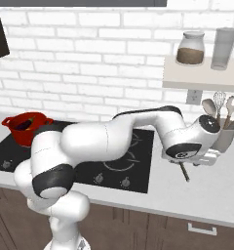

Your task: Put the lemon and eggplant in the pot. Retrieve the spatula and lightly stir the vegetables in the pot.

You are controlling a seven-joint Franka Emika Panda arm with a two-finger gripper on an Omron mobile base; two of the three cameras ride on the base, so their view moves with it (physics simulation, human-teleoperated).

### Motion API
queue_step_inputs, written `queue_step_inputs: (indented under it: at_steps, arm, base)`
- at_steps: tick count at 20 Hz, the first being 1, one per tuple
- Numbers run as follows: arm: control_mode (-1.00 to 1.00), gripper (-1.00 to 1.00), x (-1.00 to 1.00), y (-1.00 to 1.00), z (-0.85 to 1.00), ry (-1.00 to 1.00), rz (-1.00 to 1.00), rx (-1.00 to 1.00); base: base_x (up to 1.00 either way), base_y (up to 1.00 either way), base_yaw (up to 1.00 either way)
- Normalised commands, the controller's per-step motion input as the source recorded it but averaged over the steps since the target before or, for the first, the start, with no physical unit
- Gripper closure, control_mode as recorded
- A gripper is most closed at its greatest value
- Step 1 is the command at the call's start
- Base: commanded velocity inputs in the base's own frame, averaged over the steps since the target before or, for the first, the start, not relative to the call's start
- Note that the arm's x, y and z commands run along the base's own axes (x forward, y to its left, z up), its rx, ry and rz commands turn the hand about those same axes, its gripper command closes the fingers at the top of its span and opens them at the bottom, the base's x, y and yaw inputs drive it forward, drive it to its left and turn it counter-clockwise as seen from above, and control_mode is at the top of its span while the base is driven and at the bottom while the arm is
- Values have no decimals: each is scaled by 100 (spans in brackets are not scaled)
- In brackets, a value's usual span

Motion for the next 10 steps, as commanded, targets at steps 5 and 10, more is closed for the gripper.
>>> queue_step_inputs:
  at_steps: [5,10]
  arm:
    - [-100,-100,-14,-1,-36,-10,-1,2]
    - [-100,-100,0,0,-34,-15,0,0]
  base:
    - [0,0,0]
    - [0,0,0]
